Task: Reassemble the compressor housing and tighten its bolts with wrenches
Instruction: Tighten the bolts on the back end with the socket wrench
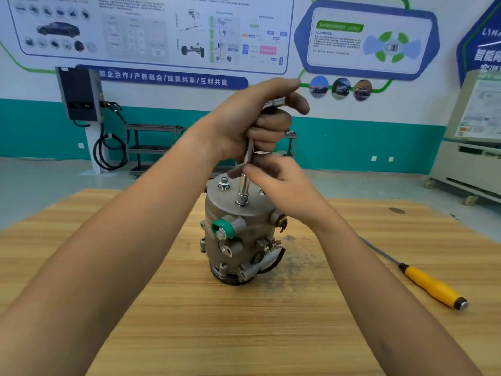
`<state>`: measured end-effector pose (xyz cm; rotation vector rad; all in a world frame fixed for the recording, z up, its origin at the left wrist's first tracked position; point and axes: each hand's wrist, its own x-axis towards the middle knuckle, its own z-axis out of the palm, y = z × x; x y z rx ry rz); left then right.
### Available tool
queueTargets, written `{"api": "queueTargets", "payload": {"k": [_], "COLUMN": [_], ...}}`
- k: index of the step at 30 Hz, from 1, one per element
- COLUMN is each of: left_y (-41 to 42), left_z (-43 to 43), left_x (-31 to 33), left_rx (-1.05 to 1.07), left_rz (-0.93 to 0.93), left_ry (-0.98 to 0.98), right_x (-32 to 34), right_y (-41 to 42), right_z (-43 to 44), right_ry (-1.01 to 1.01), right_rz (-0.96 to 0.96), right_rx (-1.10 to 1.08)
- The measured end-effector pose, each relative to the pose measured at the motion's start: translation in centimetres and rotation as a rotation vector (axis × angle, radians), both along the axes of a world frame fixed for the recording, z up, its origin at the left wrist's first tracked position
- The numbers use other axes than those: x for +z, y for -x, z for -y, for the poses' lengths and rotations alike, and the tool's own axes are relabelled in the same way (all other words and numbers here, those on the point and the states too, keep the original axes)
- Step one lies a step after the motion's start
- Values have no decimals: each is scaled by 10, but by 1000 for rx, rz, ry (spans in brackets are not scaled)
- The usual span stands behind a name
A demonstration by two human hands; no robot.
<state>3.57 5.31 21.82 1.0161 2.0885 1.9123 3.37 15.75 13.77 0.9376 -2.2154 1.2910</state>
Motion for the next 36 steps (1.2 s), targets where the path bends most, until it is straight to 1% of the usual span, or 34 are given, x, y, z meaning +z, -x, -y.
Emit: {"api": "queueTargets", "payload": {"k": [1,2,4,5,6,7,8,10,12,14,16,17,18,19,20,21,23,25,26,27,28,29,30,33,34,35,36], "left_y": [-1,-3,-10,-12,-14,-16,-19,-20,-13,-4,5,10,13,17,19,21,15,5,0,-5,-10,-12,-13,-9,-5,-2,1], "left_z": [2,3,2,0,-4,-7,-11,-18,-20,-16,-10,-7,-5,-4,-3,-2,-6,-14,-19,-24,-27,-29,-28,-16,-12,-9,-7], "left_x": [3,5,9,10,9,7,3,-4,-5,-6,-7,-8,-8,-7,-6,-5,0,2,2,0,-2,-4,-4,0,0,-1,-1], "left_rx": [45,166,489,628,728,779,780,695,526,273,9,-62,-68,-19,73,194,439,624,681,709,708,671,601,283,166,107,121], "left_rz": [-37,-149,-488,-645,-756,-815,-837,-795,-644,-417,-134,-3,82,113,95,36,-195,-540,-705,-813,-860,-846,-765,-360,-226,-126,-89], "left_ry": [63,169,447,553,618,624,580,378,121,-116,-360,-456,-506,-497,-426,-318,-56,232,367,452,470,418,302,-112,-238,-326,-348], "right_x": [0,0,-1,-1,-1,-3,-3,-4,-6,-5,-4,-3,-2,-1,-1,0,-1,-1,-2,-4,-6,-8,-10,-11,-10,-9,-8], "right_y": [0,0,2,2,2,3,4,4,4,4,3,3,3,4,4,5,7,9,9,9,8,8,7,6,5,5,5], "right_z": [0,0,1,2,2,1,0,-2,-3,-4,-7,-9,-10,-11,-11,-11,-10,-5,-2,0,2,2,3,-2,-5,-8,-11], "right_ry": [-6,3,32,38,48,60,73,106,110,109,128,118,94,72,65,75,102,121,119,110,95,76,66,169,187,169,145], "right_rz": [10,3,-32,-63,-94,-127,-149,-154,-112,-21,65,70,52,25,3,-11,-43,-118,-171,-224,-256,-255,-211,76,113,103,82], "right_rx": [3,-12,-74,-113,-147,-170,-184,-212,-233,-186,-94,-71,-80,-98,-110,-121,-162,-252,-304,-348,-374,-369,-324,-36,34,57,51]}}
